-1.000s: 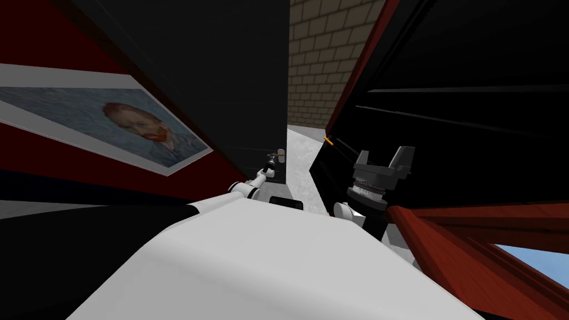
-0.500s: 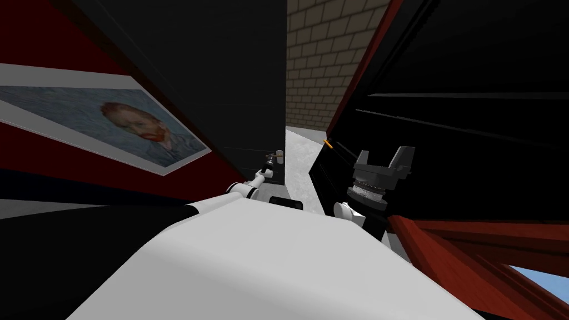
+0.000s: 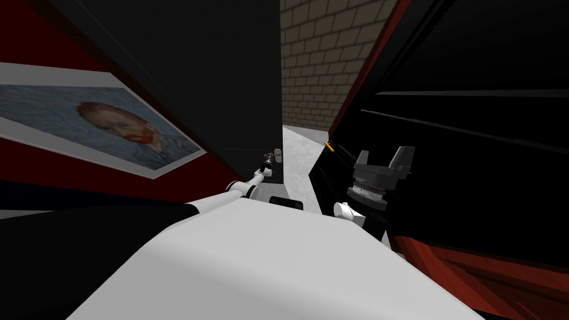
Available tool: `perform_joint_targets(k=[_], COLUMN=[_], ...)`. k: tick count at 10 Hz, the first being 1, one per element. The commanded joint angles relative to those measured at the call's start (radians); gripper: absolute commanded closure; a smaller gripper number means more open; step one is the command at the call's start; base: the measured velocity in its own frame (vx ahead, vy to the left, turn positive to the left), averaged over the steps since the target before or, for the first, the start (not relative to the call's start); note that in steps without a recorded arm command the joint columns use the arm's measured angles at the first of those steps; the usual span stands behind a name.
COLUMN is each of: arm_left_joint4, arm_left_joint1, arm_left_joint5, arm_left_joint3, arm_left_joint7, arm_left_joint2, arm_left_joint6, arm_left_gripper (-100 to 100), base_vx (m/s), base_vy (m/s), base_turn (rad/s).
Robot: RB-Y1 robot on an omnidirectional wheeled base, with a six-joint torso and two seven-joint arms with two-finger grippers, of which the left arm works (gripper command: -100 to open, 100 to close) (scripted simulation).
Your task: Push the door open
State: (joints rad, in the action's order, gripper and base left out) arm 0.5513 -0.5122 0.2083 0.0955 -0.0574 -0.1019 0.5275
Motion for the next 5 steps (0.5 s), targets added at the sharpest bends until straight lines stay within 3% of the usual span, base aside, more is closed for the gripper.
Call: perform_joint_targets(k=[1,5], arm_left_joint4=[0.020,0.017], arm_left_joint1=[0.012,0.015], arm_left_joint5=[0.008,0.025], arm_left_joint3=[0.023,0.062], arm_left_joint7=[0.010,0.024], arm_left_joint2=[-0.013,-0.023], arm_left_joint6=[-0.005,-0.005], arm_left_gripper=[100,100], base_vx=[0.176,0.172], base_vy=[-0.166,-0.136], base_turn=[0.086,0.088])
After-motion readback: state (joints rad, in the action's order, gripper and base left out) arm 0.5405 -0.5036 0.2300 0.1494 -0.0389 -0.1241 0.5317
